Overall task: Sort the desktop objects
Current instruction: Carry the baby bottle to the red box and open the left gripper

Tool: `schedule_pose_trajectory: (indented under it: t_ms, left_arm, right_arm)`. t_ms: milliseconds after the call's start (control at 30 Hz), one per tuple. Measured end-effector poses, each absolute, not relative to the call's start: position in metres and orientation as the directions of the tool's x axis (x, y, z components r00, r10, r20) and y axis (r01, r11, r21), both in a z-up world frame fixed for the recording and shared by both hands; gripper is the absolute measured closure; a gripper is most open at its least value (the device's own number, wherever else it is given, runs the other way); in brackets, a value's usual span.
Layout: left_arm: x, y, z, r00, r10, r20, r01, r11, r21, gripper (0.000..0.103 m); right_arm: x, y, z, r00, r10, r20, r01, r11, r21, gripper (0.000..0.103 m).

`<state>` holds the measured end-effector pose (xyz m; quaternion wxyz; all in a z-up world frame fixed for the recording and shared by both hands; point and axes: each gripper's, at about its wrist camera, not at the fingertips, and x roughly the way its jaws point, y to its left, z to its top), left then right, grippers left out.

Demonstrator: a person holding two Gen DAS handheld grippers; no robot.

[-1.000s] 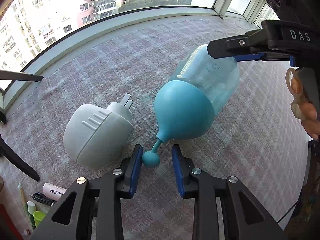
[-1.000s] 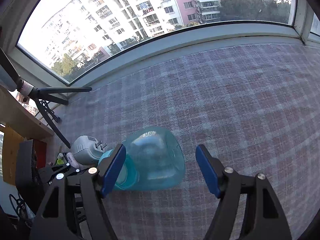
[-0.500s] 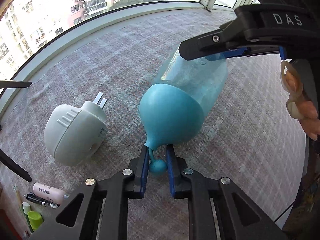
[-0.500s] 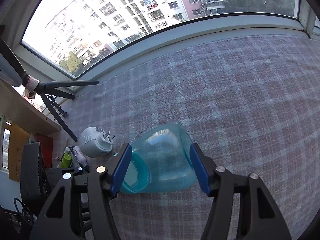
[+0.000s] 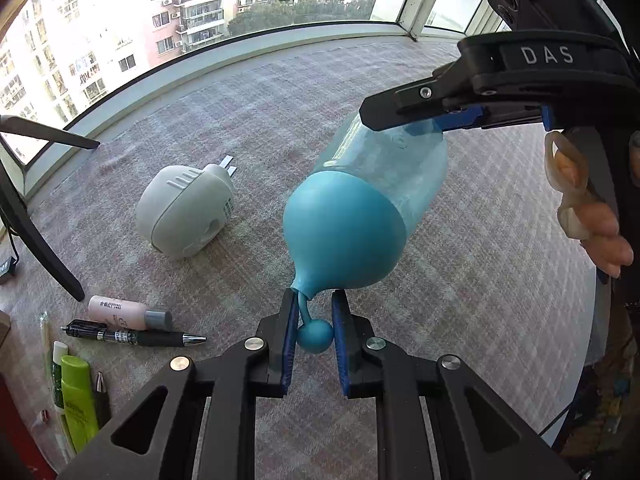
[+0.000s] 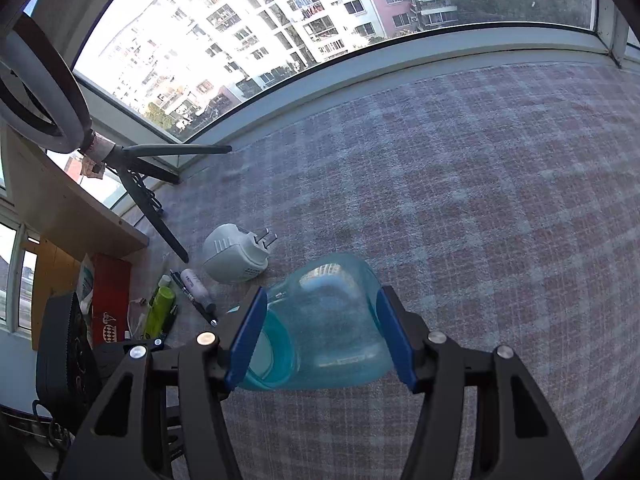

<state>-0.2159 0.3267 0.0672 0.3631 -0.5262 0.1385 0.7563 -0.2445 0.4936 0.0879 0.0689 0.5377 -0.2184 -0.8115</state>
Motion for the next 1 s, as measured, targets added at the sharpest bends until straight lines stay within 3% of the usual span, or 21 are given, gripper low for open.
schedule_pose_trajectory:
  t_ms: [400, 1000]
  left_arm:
    - [-0.164, 0.240, 0.121, -0.311, 0.387, -0.868, -0.612, -0.780, -0.129, 0.088]
    - [-0.088, 0.017, 0.173, -0.516, 0.255, -0.818, -0.329, -0.940, -0.085, 0.088]
  right_arm:
    - [-0.207, 0.405, 0.149, -0.439, -0.400, -0.805, 0.025, -0.901, 0.434, 0.047]
    - [-0.164, 0.144, 0.217, -0.368, -0.531, -0.763, 0.371, -0.836, 0.403, 0.047]
